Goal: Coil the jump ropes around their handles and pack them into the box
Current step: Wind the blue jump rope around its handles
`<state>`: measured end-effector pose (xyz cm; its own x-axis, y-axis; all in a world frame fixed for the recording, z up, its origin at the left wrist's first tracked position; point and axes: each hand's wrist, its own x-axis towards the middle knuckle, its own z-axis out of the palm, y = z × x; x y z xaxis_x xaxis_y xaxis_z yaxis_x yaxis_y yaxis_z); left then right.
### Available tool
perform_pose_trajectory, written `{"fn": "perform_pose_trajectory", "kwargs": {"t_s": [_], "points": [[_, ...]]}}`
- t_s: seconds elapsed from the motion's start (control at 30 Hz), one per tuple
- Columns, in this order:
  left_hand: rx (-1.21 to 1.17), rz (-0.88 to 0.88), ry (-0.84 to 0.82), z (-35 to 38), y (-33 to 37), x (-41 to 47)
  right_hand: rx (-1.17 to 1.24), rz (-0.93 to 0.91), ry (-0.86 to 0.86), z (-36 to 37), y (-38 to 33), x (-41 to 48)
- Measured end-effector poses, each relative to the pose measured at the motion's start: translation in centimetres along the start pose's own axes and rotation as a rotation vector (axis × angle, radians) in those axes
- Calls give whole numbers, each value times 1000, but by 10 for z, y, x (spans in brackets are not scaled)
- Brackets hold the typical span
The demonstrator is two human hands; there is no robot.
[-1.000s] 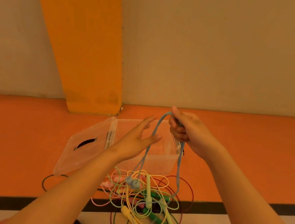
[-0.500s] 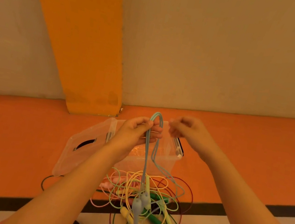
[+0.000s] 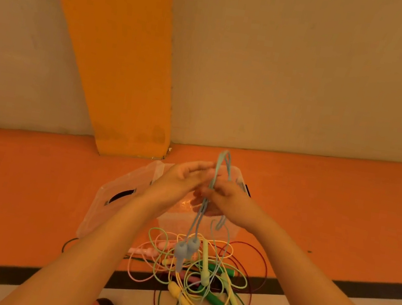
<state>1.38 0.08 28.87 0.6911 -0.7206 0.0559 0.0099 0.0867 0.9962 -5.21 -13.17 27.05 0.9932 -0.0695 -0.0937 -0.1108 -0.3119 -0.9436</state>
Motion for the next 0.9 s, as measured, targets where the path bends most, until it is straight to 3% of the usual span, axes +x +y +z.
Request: {"fn": "perform_pose_trajectory", "kwargs": {"t_s": [0.2,0.3,0.4,0.47,0.63,0.9], "points": [[239,-180,-168,-4,-18,-13,343,-168,173,-22,-32,3],[141,-218,-186,-3,-22,-14,384,-225,229,-27,-41,1],[88,-208,-132,-4,-14,-13,452,-169,270,-29,-35,4],[33,-185,-71,-4,-8,-11,456,-75,160,-30,-26,4],[-148,-106,-21,3,6,-5,225,74,-308,-18,-6,-6],[-352,-73,61,-3,12,-3,156,43,-322,-7,-4,-9]]}}
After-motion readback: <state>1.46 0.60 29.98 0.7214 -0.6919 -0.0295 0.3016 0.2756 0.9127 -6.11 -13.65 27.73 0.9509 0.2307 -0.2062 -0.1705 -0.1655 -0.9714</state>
